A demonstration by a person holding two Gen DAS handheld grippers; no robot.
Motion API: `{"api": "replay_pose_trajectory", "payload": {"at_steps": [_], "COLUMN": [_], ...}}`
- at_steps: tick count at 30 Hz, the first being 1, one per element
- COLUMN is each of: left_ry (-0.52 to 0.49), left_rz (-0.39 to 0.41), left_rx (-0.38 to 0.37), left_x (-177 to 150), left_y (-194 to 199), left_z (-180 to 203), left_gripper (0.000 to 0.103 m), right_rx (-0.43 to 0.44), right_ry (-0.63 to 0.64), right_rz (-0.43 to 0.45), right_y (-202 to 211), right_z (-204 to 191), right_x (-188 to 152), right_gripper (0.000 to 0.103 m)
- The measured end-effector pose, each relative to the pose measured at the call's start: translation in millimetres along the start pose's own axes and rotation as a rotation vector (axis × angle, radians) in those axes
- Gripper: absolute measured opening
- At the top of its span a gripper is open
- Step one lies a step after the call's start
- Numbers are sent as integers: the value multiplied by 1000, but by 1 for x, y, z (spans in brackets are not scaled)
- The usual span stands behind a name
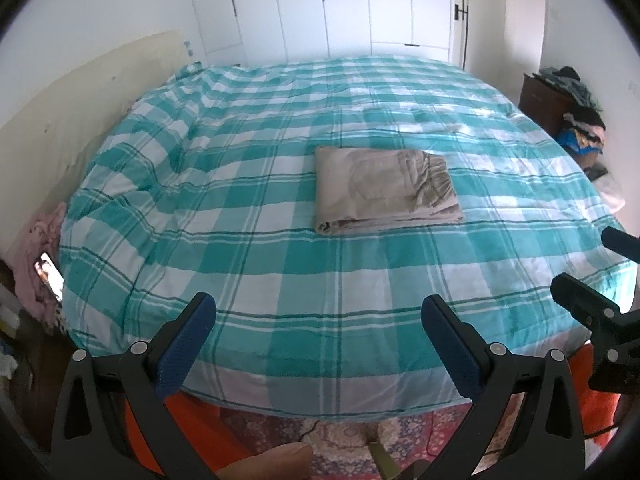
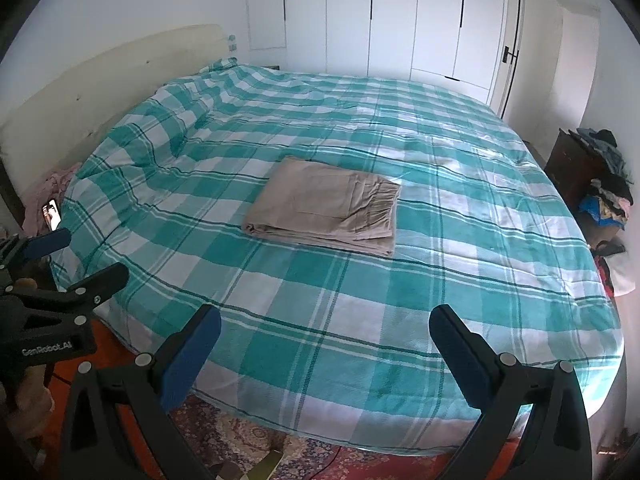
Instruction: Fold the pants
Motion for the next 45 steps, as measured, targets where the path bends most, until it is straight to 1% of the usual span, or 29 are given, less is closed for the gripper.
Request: {"api": "replay_pose_trajectory", "payload": {"at_steps": [6, 18, 25, 41, 45], "left_ry": [-14, -42, -42, -51, -47], "left_rz": [-3, -7, -7, -7, -19], "left_rx": [0, 12, 13, -4, -9], "left_x": [1, 0, 0, 2, 1], "left_y": [0, -4, -4, -8, -9], "left_z": [0, 5, 6, 12, 13], "left_gripper": [103, 102, 102, 102, 102], "right_rx": [5, 5, -1, -22, -27], "right_ry": [9, 9, 8, 17, 15], "right_rz": [6, -11, -23, -22, -32], "right_y": [4, 3, -1, 4, 2], "right_z": [-3, -2, 0, 0, 3], "right_x": [0, -1, -1, 4, 4], "right_gripper": [103, 103, 103, 103, 103]}}
Point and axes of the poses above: each gripper's, at about its wrist camera, not at the fingertips, and y roughly against the way its jaws point, z to its right, x to its top, the point moved 6 cm from there along -y, roughly the way its jaws point, and after that the axes turned 5 degrees about y, right-handed, at the moved point
